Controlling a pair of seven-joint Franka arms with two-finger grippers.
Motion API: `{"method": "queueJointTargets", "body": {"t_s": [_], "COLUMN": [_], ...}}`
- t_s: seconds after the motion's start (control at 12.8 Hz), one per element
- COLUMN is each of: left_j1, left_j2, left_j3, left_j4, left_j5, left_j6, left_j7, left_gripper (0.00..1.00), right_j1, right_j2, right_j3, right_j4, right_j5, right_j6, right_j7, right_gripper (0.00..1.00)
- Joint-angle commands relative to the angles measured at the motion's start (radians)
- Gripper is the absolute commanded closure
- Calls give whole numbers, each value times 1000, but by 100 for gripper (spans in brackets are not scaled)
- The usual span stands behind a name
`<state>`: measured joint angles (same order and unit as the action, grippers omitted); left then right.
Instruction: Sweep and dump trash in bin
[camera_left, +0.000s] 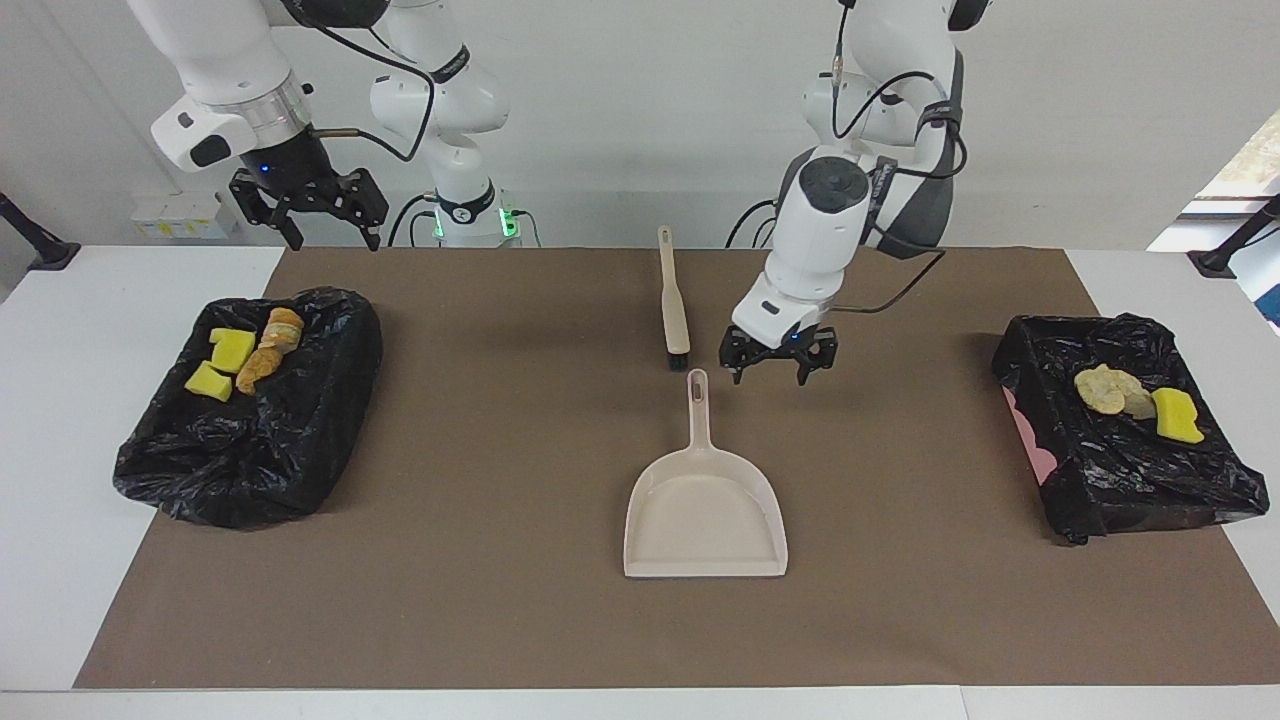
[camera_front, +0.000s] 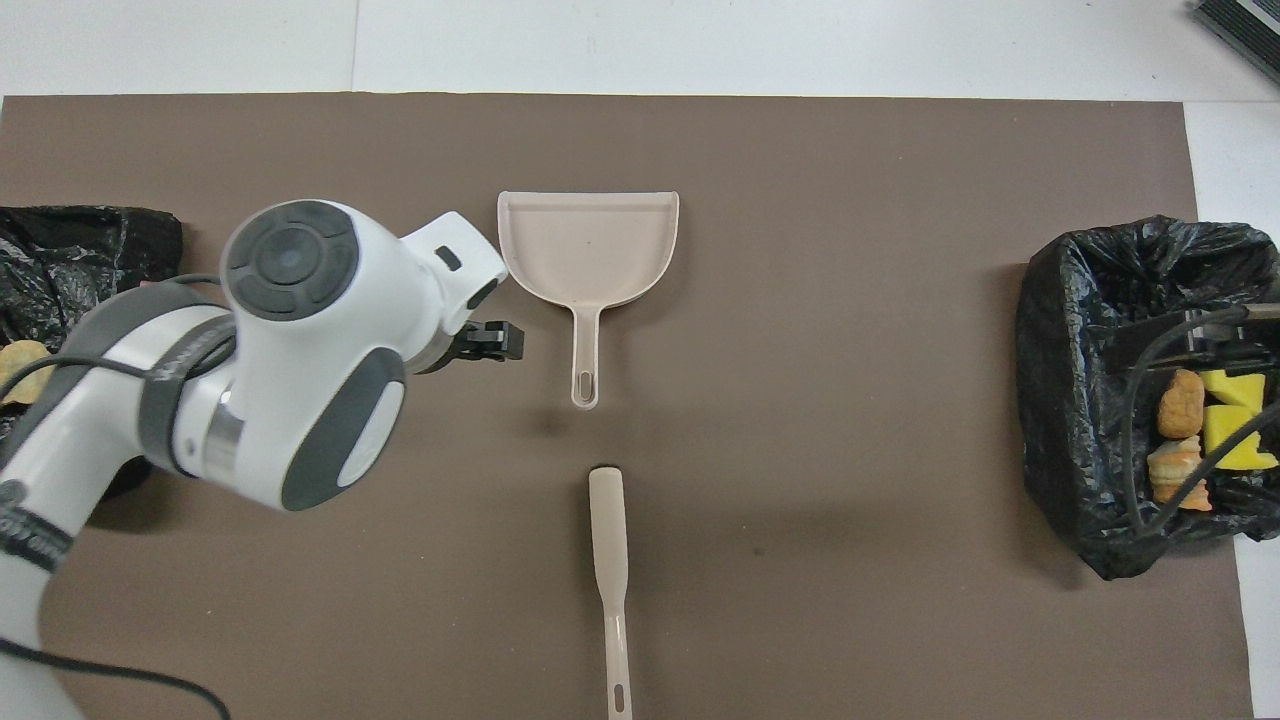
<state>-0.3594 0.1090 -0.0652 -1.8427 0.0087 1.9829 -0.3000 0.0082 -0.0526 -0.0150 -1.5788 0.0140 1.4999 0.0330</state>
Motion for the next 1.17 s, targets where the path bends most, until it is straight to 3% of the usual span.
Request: {"method": "queueJointTargets", "body": {"t_s": [0.0, 0.16, 0.39, 0.86, 1.1], "left_j1": [121, 204, 292, 312, 312], "left_j2": [-150, -178, -178, -117, -123], "left_j3": [-5, -5, -2, 7, 5], "left_j4": [-67, -20, 141, 417, 430], "left_j5": [10, 10, 5, -3, -1], "left_j6": [-110, -185, -356, -598, -607], "left_j7": [177, 295, 406, 409, 410], "left_gripper": [0, 0, 0, 0, 0], "right_j1": [-2, -2, -2, -1, -1], "right_j2": [-7, -4, -4, -4, -4], "right_j3": [-6, -6, -6, -3, -3], "right_j4": [-9, -9, -9, -9, -9], "right_j5": [7, 3, 3, 6, 6], "right_j6": [10, 39, 45, 37, 37], "right_j7": [12, 13, 12, 10, 8], "right_gripper": [0, 0, 0, 0, 0]}}
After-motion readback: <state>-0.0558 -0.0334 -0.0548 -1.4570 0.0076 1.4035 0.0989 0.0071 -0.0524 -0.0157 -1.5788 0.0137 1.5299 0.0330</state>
